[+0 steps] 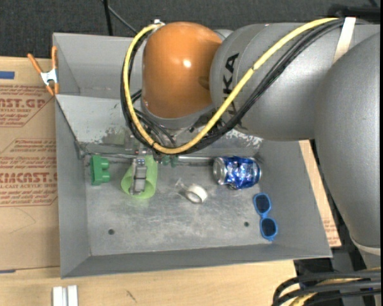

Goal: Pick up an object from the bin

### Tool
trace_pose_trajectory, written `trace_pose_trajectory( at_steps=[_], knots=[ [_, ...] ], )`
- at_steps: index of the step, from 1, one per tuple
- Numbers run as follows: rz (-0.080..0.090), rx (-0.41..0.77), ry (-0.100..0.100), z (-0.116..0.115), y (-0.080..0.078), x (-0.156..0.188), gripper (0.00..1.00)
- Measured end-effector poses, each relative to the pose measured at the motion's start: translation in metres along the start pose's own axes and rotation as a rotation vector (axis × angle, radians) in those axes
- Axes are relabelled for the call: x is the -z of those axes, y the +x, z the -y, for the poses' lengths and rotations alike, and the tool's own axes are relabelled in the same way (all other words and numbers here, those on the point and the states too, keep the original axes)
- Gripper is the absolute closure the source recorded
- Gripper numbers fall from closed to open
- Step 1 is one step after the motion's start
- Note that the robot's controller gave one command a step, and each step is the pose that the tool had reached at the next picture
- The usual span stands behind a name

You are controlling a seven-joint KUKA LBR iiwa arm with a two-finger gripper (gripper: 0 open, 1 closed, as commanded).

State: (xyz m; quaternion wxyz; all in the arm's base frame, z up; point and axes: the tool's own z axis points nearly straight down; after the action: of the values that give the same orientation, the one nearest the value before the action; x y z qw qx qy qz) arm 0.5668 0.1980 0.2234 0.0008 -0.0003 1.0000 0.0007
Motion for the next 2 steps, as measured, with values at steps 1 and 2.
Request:
trace_pose_trajectory(
  at_steps=[1, 2],
  knots=[
    [0.022, 0.08, -0.004, 0.064, -0.029, -0.136, 0.0],
    [0.004, -0.077, -0.001, 0.074, -0.026, -0.122, 0.0]
  ],
)
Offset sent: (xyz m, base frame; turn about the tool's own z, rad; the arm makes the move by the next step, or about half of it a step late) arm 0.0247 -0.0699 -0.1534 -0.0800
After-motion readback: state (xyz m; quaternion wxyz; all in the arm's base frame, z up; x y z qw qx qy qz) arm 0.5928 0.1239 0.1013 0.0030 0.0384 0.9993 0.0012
